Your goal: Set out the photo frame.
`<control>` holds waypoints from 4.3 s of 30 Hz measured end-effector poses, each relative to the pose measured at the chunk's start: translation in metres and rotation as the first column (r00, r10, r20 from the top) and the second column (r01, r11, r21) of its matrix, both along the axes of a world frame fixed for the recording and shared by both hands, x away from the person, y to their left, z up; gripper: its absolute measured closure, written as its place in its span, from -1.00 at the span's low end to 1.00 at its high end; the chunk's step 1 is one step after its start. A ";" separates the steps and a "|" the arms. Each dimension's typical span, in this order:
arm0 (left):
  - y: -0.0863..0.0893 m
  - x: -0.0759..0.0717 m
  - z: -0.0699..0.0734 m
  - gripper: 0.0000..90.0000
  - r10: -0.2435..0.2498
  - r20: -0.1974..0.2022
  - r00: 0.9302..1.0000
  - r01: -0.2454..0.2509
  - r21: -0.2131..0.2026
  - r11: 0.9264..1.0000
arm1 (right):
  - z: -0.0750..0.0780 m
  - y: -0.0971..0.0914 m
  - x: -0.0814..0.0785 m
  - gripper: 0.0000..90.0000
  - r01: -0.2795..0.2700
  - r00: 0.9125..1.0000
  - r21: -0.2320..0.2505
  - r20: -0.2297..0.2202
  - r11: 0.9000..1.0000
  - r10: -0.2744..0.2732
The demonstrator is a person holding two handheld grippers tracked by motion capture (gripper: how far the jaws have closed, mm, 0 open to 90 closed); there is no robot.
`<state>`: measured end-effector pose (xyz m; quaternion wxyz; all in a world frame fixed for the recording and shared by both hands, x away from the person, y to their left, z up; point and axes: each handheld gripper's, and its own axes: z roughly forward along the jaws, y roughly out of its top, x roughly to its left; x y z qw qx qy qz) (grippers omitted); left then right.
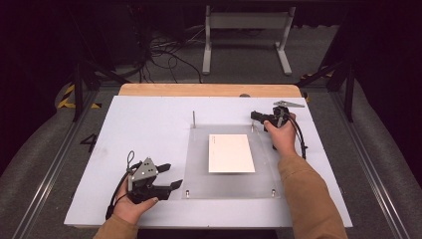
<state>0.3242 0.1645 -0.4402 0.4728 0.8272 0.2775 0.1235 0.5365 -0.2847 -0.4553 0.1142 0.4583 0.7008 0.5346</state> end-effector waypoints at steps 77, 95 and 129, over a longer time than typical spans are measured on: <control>-0.052 0.011 0.023 0.09 -0.170 0.306 0.937 0.197 -0.061 0.978 | 0.038 -0.034 -0.056 0.18 0.012 0.994 -0.040 0.108 0.999 -0.007; -0.052 0.016 0.033 0.09 -0.162 0.275 0.948 0.189 -0.078 0.979 | 0.090 -0.051 -0.149 -0.03 -0.118 0.944 -0.160 0.289 0.980 0.160; -0.053 0.018 0.041 0.10 -0.154 0.257 0.954 0.177 -0.069 0.982 | 0.067 -0.012 -0.215 -0.27 -0.248 0.805 -0.414 0.415 0.876 0.424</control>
